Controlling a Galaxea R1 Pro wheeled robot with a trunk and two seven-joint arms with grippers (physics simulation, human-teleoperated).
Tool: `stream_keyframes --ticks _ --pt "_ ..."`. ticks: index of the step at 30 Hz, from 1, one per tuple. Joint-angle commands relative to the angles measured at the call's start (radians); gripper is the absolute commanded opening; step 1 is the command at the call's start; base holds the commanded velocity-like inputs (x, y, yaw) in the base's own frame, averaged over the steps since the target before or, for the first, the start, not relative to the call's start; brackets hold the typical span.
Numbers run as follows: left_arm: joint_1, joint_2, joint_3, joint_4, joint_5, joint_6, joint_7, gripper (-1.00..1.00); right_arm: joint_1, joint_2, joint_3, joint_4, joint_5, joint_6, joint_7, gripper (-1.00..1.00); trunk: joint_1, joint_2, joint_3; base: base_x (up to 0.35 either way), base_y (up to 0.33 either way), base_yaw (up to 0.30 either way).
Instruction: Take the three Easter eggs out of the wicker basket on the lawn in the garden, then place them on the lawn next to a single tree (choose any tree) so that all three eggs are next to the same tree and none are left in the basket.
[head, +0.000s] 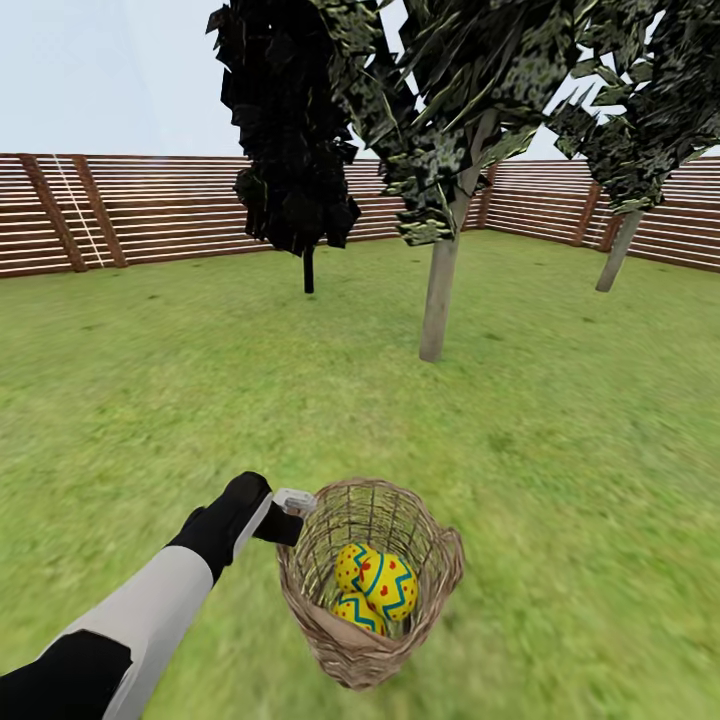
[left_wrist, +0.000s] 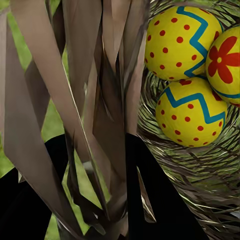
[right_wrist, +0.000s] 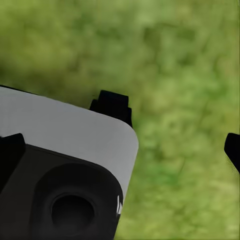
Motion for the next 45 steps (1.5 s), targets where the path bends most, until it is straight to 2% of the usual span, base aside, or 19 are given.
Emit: stream_keyframes --ticks 1,37,45 --pt "-0.001 0.000 -0.003 -0.001 0.019 0.005 0.002 -1.00 -0.001 0.000 -0.008 0.002 0.008 0.000 0.002 1.00 0.000 0.000 -0.001 0.283 0.136 0.000" --pt "-0.001 0.002 -0.002 -0.001 0.018 0.005 0.002 -1.00 -0.001 0.000 -0.008 0.003 0.008 0.001 0.002 1.00 0.000 0.000 -0.001 0.283 0.136 0.000" --pt "-0.001 0.002 -0.003 -0.004 0.019 0.005 0.000 -1.00 0.001 -0.001 -0.008 0.003 0.008 0.001 0.010 1.00 0.000 0.000 0.002 0.289 0.130 -0.215"
